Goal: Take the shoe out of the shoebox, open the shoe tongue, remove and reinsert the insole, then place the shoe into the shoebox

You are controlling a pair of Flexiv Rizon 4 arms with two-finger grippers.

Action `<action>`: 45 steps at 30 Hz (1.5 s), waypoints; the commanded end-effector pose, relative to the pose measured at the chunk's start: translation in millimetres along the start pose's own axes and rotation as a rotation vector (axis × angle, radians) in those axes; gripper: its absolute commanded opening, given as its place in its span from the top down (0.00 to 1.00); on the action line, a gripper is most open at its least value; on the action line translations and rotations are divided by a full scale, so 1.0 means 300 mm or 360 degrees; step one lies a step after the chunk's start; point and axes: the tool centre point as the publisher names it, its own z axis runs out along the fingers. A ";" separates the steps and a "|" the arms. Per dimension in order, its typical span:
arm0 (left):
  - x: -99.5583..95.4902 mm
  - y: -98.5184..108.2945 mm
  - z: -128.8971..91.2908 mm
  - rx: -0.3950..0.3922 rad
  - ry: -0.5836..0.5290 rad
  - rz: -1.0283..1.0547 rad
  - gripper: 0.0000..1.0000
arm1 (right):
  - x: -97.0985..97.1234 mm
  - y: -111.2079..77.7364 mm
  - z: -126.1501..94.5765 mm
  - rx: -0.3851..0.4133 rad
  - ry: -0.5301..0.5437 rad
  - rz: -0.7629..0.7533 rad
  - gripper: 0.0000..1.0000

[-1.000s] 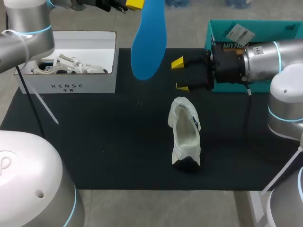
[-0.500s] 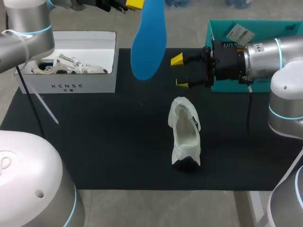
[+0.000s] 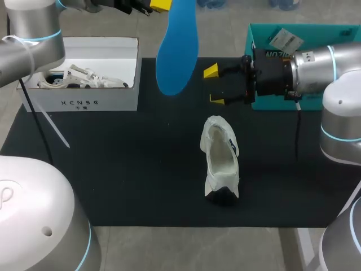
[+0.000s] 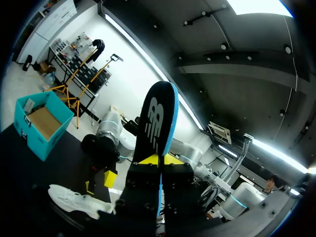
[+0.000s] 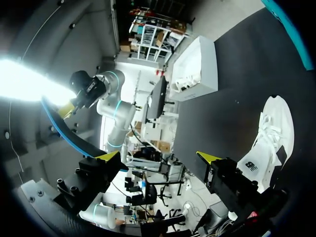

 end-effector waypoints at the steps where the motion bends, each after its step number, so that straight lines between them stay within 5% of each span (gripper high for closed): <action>1: 0.002 0.002 0.000 0.0000 -0.0002 0.0000 1.00 | -0.001 0.002 0.008 -0.0001 -0.0003 0.0001 0.00; 12: 0.002 0.002 0.000 0.0000 -0.0002 0.0000 1.00 | -0.001 0.002 0.008 -0.0001 -0.0003 0.0001 0.00; 20: 0.053 0.153 -0.086 0.0094 -0.0232 0.0624 1.00 | -0.001 0.002 0.008 -0.0001 -0.0003 0.0001 0.00; 31: -0.007 0.331 -0.094 0.0067 -0.0358 0.1147 1.00 | -0.001 0.002 0.008 -0.0001 -0.0003 0.0001 0.00; 40: -0.044 0.393 -0.071 -0.0031 -0.0389 0.1254 1.00 | -0.001 0.002 0.008 -0.0001 -0.0003 0.0001 0.00; 45: -0.079 0.422 -0.064 -0.0037 -0.0425 0.0992 1.00 | -0.001 0.002 0.008 -0.0001 -0.0003 0.0001 0.00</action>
